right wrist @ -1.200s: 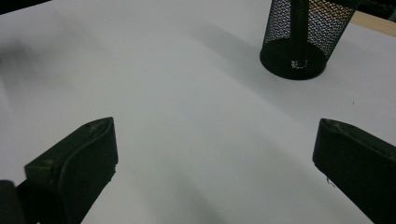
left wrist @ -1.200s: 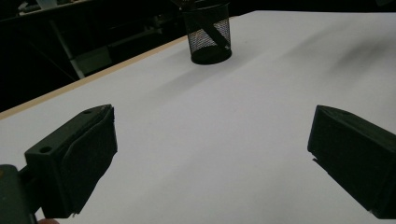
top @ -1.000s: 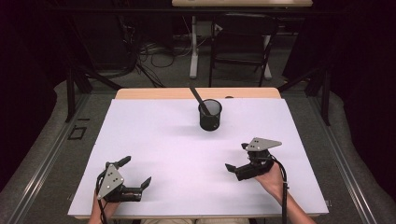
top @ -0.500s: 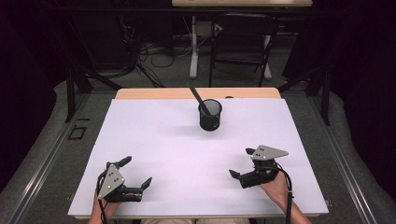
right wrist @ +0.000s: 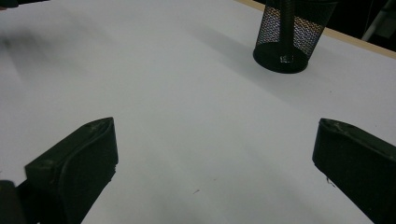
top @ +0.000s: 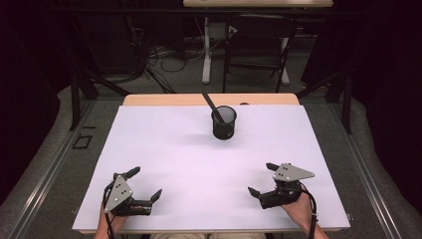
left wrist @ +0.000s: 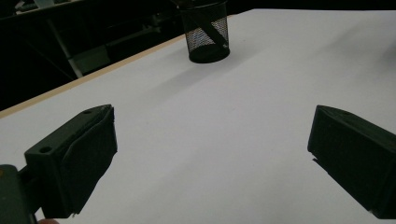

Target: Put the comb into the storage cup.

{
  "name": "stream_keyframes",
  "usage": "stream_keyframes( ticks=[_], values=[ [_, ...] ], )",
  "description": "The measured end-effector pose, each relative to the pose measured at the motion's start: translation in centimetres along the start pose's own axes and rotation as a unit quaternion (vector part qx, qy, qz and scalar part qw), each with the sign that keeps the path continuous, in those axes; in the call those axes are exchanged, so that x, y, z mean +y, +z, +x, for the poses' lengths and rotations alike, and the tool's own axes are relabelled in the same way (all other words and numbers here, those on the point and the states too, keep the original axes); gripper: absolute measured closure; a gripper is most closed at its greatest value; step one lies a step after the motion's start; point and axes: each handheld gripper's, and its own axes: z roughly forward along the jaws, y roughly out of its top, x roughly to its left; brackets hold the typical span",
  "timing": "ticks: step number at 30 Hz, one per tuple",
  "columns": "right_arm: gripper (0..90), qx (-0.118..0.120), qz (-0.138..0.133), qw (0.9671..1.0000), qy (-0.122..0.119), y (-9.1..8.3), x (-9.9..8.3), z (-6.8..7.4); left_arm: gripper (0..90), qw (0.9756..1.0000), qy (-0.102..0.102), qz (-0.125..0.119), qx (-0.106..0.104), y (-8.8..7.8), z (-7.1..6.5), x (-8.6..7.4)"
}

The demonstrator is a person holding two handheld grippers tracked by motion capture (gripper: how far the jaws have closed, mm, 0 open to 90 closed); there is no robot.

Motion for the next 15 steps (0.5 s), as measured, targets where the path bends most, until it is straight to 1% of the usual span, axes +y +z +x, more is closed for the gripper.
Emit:
stream_keyframes(
  ticks=[9, 15],
  values=[
    [0.0, -0.008, -0.012, 0.9998, -0.011, -0.8, -0.9, 0.5, 1.5, 1.0, 0.0, -0.001, 0.001, 0.0, 0.0, 0.0],
    [0.0, -0.014, -0.018, 0.9997, -0.011, -1.3, -1.2, 0.6, 1.5, 1.0, 0.001, -0.001, 0.002, 0.0, 0.0, 0.0]
  ],
)
